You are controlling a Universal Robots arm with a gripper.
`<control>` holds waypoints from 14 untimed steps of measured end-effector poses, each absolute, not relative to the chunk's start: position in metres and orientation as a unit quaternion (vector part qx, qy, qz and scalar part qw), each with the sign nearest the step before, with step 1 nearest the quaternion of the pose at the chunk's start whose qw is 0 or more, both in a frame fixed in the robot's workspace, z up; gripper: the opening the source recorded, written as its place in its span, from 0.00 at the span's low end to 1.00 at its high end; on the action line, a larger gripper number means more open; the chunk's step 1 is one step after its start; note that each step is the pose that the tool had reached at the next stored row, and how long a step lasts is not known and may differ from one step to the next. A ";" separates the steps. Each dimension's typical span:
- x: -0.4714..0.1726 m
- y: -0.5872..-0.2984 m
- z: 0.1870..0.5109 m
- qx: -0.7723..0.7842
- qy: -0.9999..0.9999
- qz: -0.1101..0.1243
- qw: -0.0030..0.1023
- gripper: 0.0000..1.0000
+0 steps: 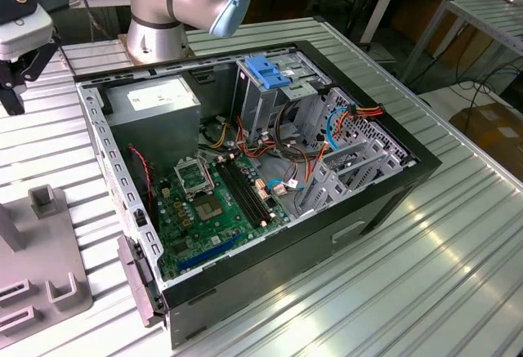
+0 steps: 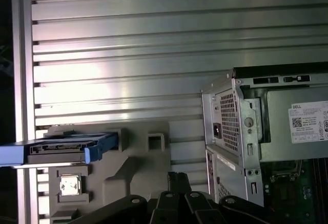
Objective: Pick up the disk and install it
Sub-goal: 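Reach for the disk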
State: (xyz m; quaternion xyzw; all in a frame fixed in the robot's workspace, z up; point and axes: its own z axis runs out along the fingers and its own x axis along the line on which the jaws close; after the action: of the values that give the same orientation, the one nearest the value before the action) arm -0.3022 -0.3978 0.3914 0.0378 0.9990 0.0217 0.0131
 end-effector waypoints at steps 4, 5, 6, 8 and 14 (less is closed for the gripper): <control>-0.312 -0.398 0.391 0.038 0.999 0.022 0.013 0.10; -0.314 -0.398 0.391 0.038 0.999 0.022 0.013 0.10; -0.316 -0.398 0.391 0.038 0.999 0.022 0.013 0.10; -0.321 -0.398 0.391 0.038 0.999 0.022 0.013 0.10; -0.334 -0.398 0.391 0.038 0.999 0.022 0.013 0.10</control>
State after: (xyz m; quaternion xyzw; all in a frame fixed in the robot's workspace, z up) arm -0.3341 -0.3978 0.3914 0.0379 0.9990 0.0217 0.0131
